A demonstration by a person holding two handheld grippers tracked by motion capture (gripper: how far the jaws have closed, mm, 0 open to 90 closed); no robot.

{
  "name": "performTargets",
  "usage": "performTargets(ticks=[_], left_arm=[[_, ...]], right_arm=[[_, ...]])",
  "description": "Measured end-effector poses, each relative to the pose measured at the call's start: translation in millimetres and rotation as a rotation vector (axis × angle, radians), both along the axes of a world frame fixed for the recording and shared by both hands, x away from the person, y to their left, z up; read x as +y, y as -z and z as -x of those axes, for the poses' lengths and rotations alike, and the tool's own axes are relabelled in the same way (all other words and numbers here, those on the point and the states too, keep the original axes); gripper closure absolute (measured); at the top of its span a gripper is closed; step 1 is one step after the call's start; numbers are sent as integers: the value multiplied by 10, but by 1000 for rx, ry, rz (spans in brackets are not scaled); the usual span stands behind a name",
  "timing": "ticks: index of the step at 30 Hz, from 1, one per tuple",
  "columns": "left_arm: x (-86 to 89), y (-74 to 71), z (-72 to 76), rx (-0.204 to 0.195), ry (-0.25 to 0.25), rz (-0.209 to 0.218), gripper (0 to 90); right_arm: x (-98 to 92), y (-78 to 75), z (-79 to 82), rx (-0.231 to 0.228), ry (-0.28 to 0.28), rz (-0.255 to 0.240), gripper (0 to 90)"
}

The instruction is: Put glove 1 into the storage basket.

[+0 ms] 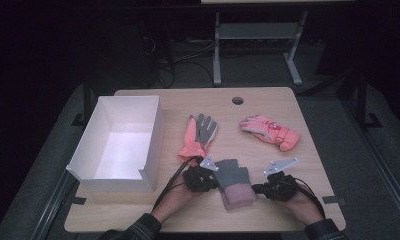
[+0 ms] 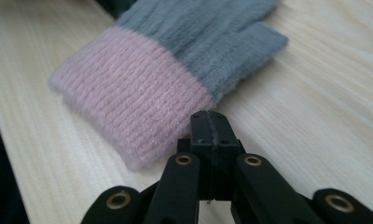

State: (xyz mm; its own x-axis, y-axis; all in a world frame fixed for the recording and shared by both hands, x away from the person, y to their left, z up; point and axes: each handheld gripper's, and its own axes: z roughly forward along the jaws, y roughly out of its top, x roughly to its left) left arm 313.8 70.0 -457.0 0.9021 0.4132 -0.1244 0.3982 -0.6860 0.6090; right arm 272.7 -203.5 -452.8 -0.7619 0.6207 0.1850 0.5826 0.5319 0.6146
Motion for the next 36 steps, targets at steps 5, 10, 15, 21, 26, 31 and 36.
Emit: performTargets(ticks=[5,10,15,21,26,31,36], left_arm=[[49,-27,-98,7,-17,6,897],[76,-37,-216,14,-14,2,897],[66,-34,-249,24,-54,34,898],[74,-36,-258,31,-53,37,898],[79,-35,-261,34,-53,36,897],[150,-100,-287,34,-73,52,881],[243,-263,-284,44,-83,66,685]], right_arm=[[85,-1,35,0,-44,-7,900],[184,-7,68,7,-73,-8,900],[305,-5,98,4,-105,-13,900],[458,-29,133,-9,-136,-25,900],[542,-34,145,-12,-154,-30,900],[498,-63,150,-20,-143,-42,894],[288,-112,144,-24,-57,-53,696]])
